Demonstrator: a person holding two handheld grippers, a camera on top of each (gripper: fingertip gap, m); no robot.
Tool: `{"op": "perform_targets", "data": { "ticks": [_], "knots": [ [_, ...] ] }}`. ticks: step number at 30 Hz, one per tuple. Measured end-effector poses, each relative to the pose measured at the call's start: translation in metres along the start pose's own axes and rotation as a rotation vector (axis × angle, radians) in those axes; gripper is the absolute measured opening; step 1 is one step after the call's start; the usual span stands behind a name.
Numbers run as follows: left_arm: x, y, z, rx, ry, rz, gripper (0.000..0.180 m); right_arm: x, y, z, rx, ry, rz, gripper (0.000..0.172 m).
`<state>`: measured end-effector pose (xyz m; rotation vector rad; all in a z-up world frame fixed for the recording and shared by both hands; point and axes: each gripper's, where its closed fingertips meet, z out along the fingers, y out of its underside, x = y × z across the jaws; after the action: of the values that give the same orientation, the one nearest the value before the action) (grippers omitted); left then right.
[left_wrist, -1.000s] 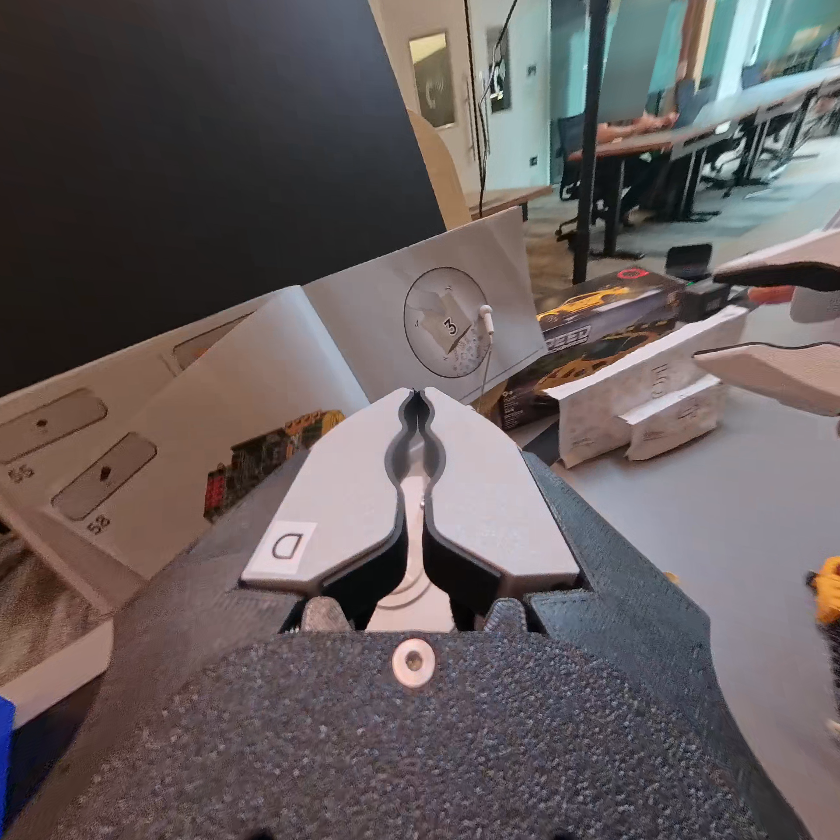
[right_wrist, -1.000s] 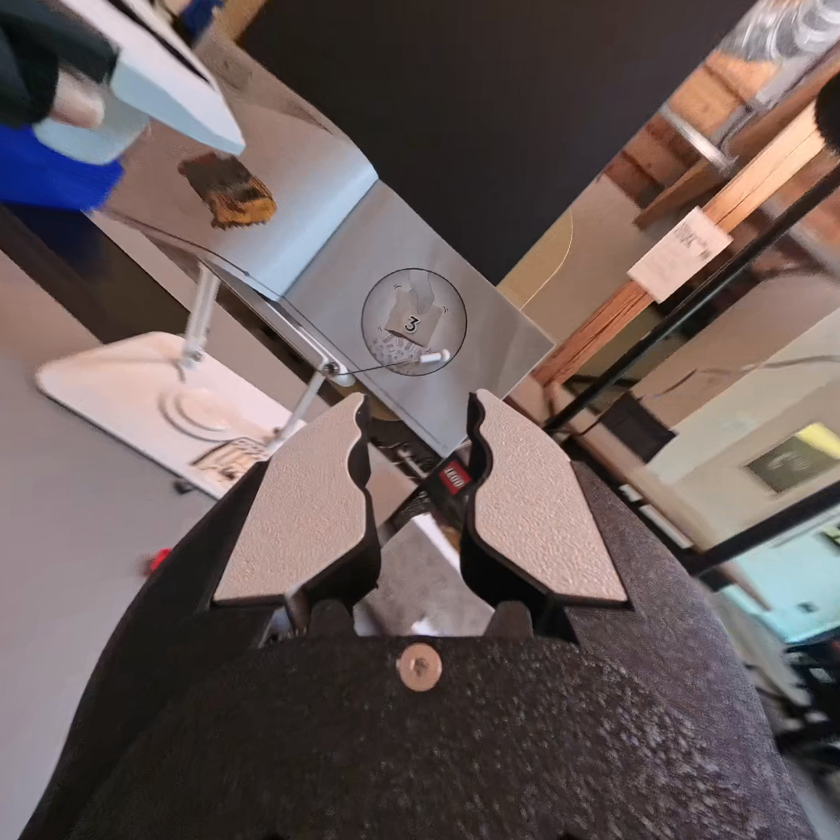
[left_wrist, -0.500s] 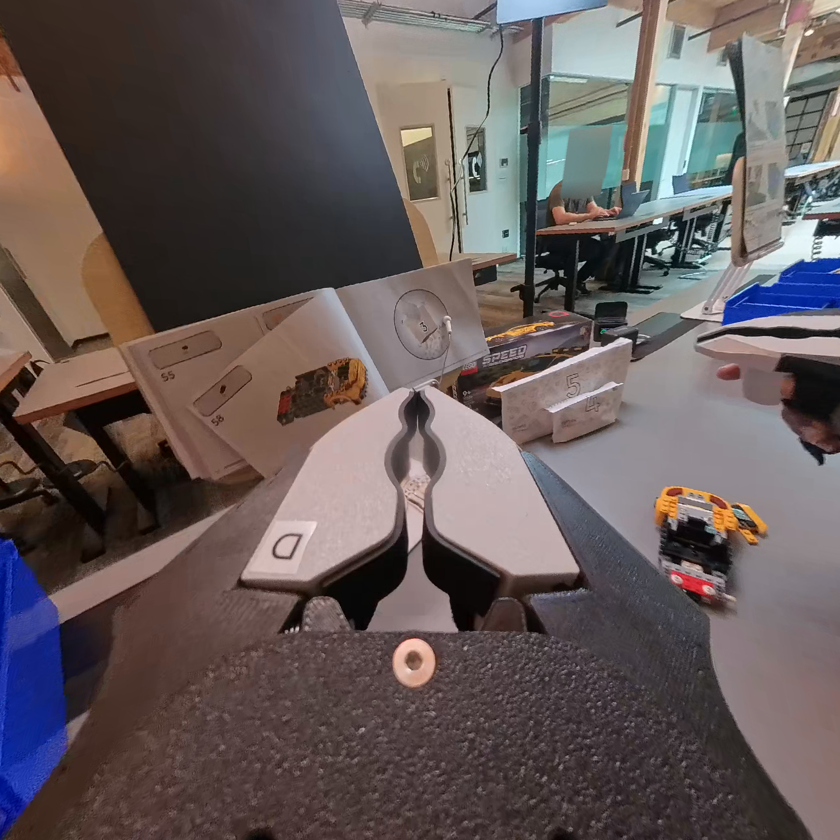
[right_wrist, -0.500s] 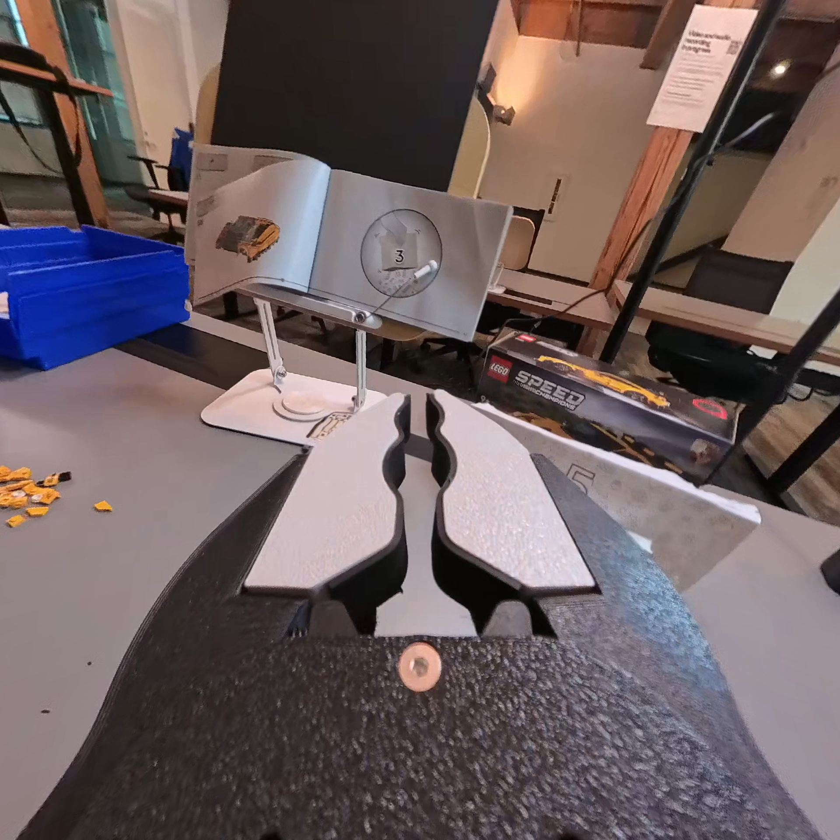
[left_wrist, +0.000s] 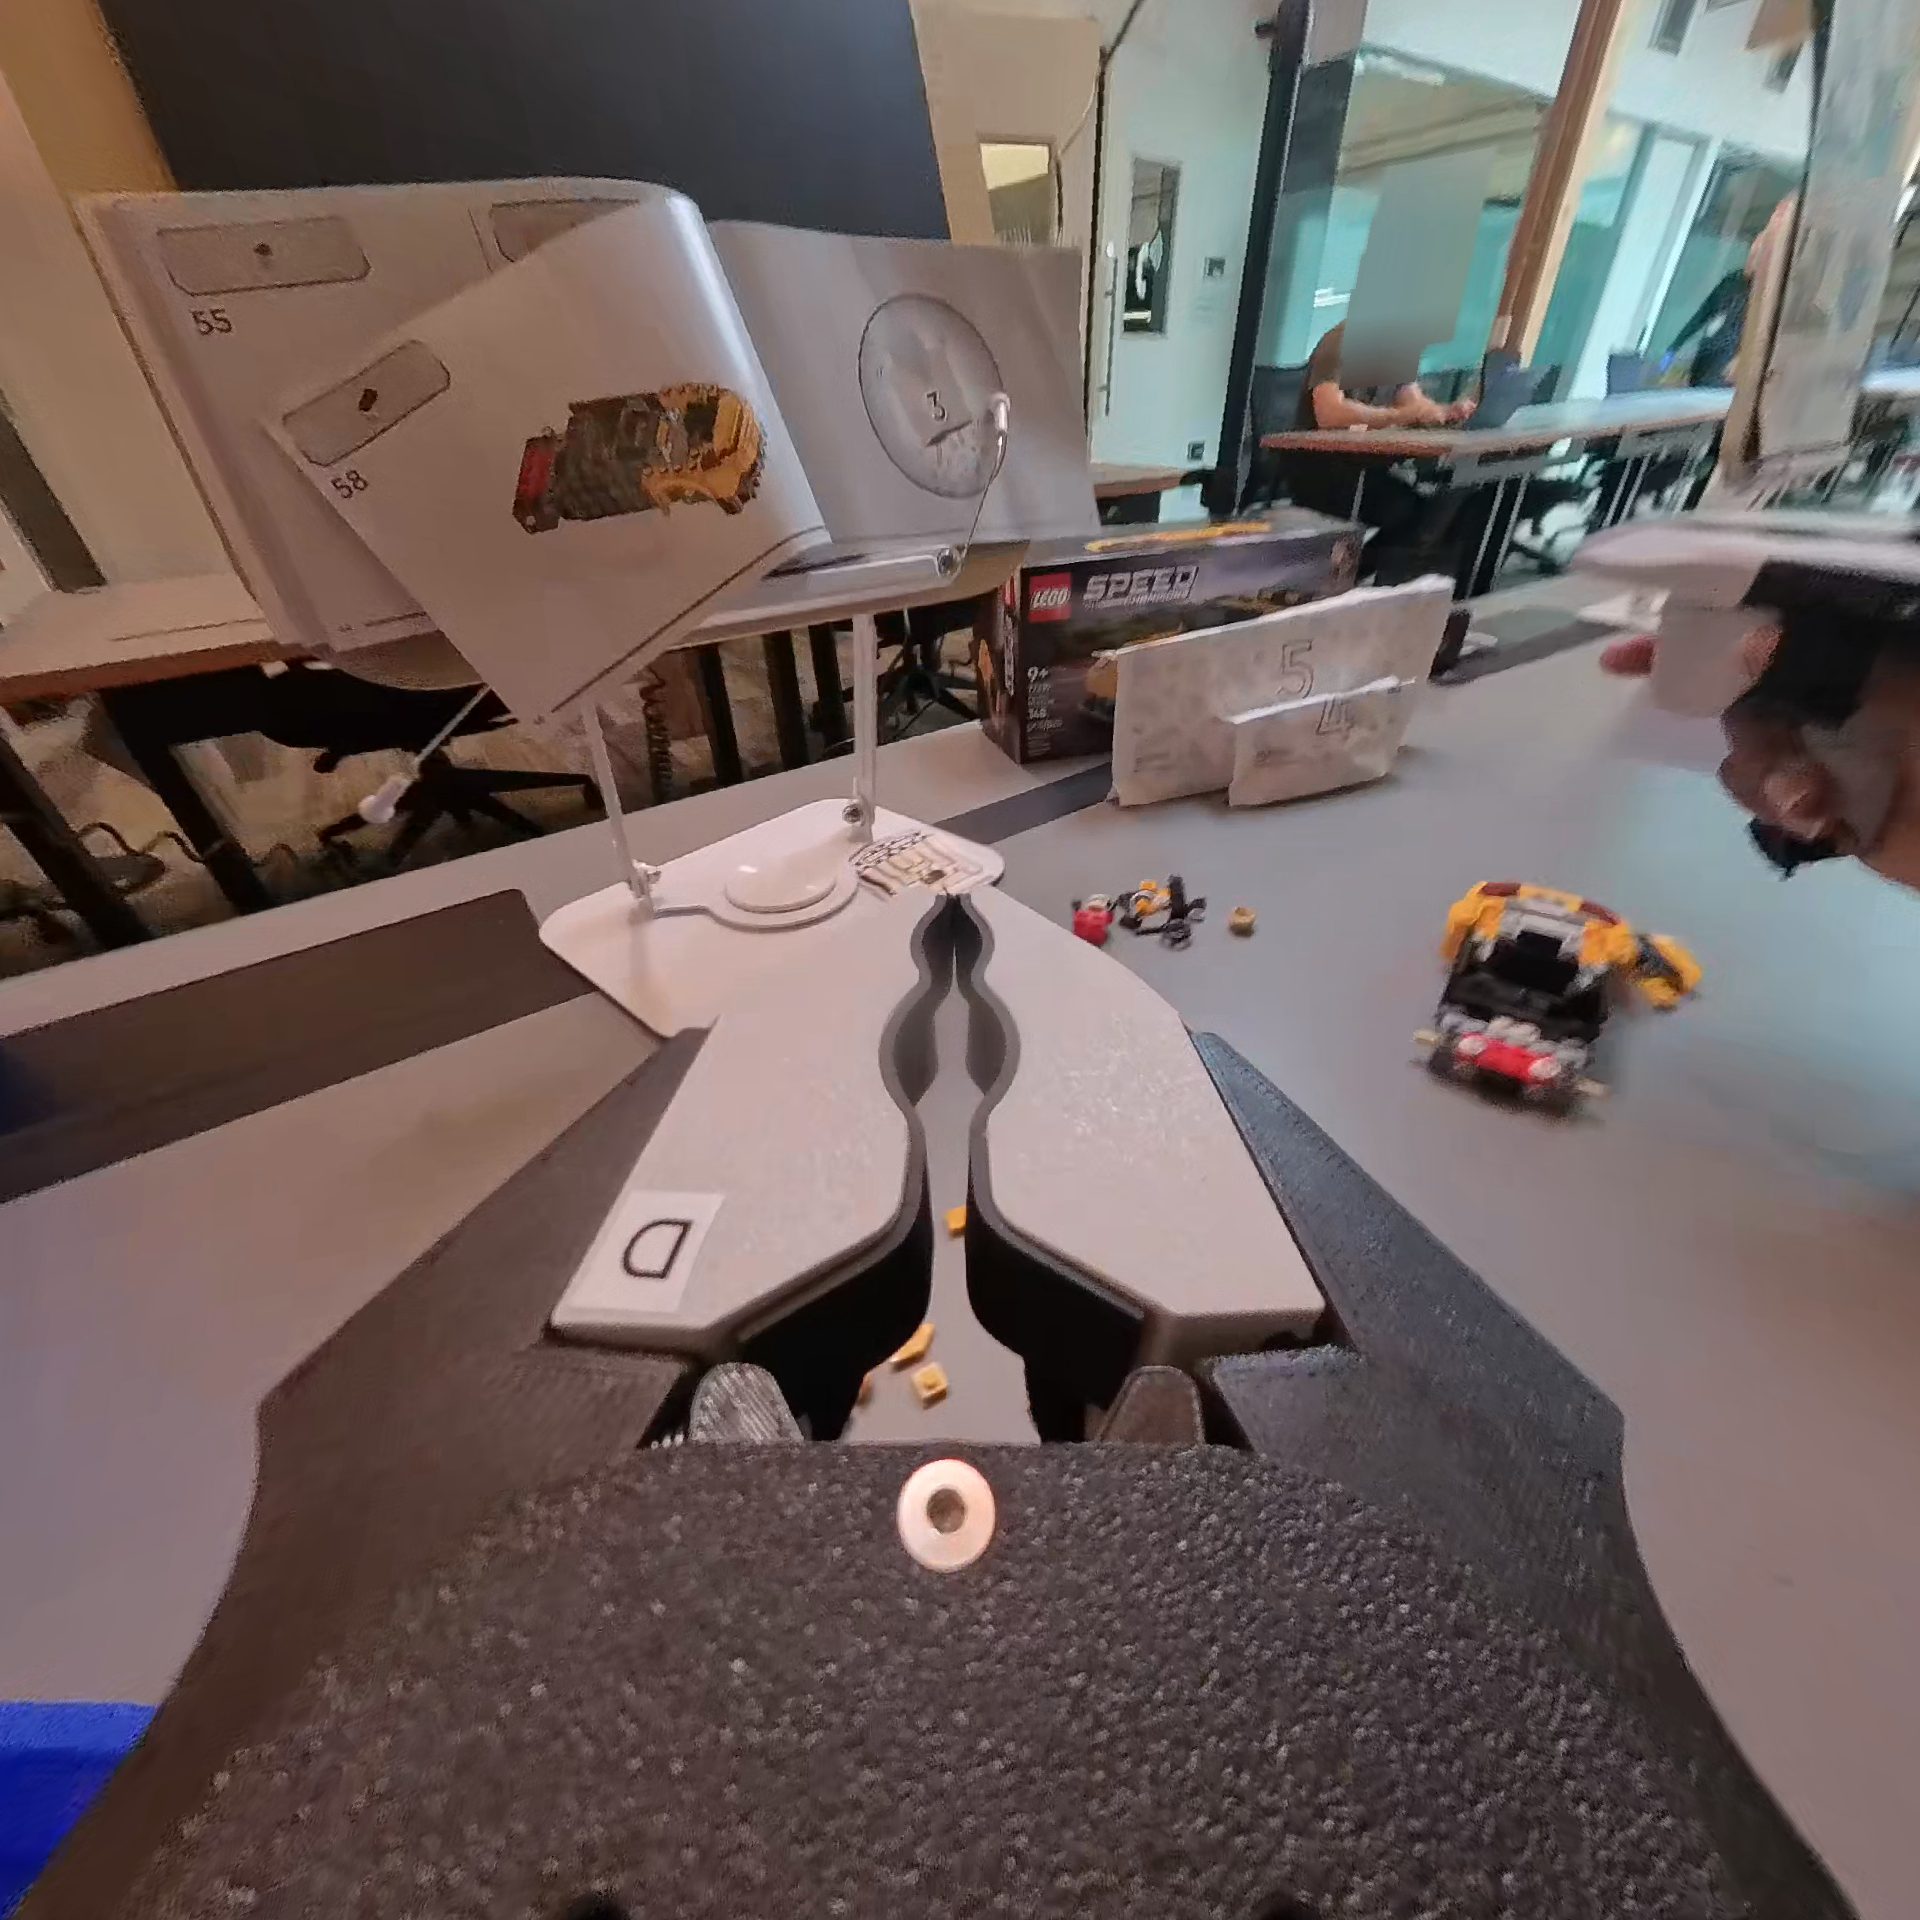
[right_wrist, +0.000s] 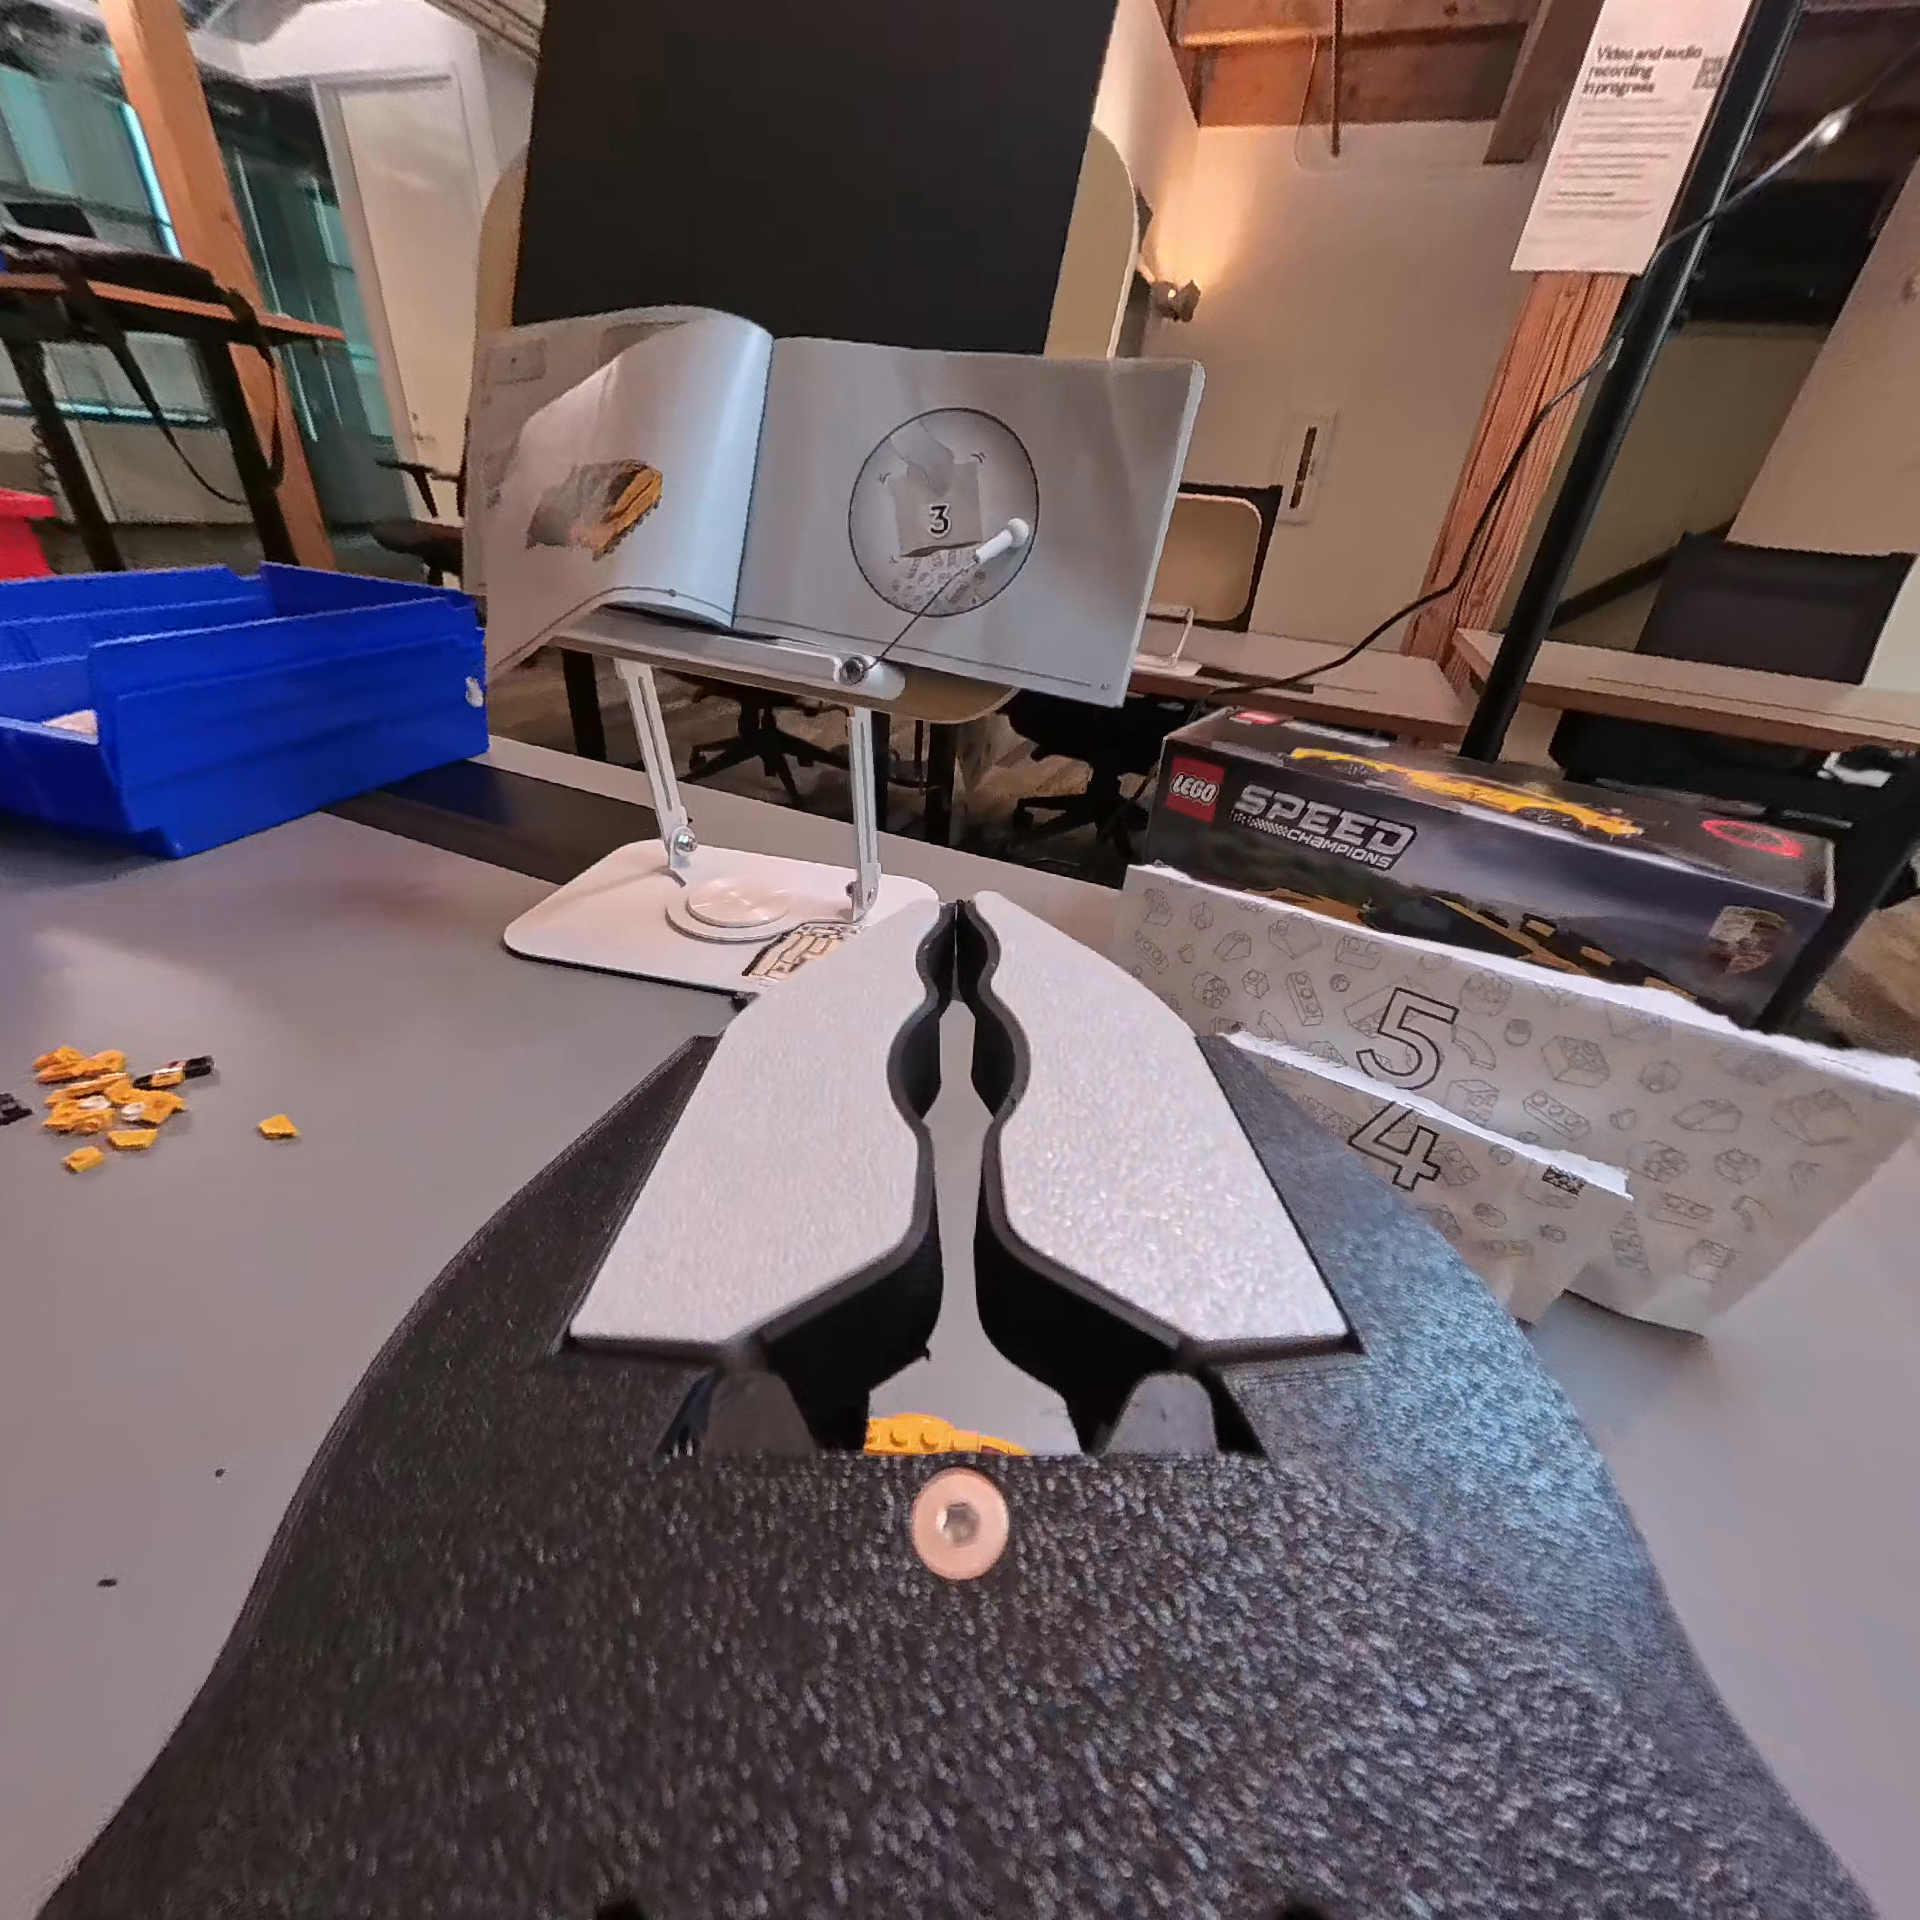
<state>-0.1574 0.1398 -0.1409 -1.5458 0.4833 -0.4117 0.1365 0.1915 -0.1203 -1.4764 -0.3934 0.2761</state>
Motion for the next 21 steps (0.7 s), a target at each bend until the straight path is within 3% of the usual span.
{"op": "perform_targets", "data": {
  "ticks": [4, 17, 21],
  "knots": [
    [-0.016, 0.012, 0.002, -0.017, -0.085, 0.185, 0.000, -0.009, -0.006, -0.005, 0.081, -0.013, -0.046, 0.000],
    [-0.026, 0.024, 0.005, -0.048, -0.066, 0.160, 0.000, -0.021, 0.033, 0.013, -0.020, -0.062, -0.074, 0.000],
    [-0.020, 0.022, 0.006, -0.045, -0.046, 0.147, 0.000, -0.038, 0.027, 0.035, -0.058, -0.126, -0.188, 0.000]
  ]
}}
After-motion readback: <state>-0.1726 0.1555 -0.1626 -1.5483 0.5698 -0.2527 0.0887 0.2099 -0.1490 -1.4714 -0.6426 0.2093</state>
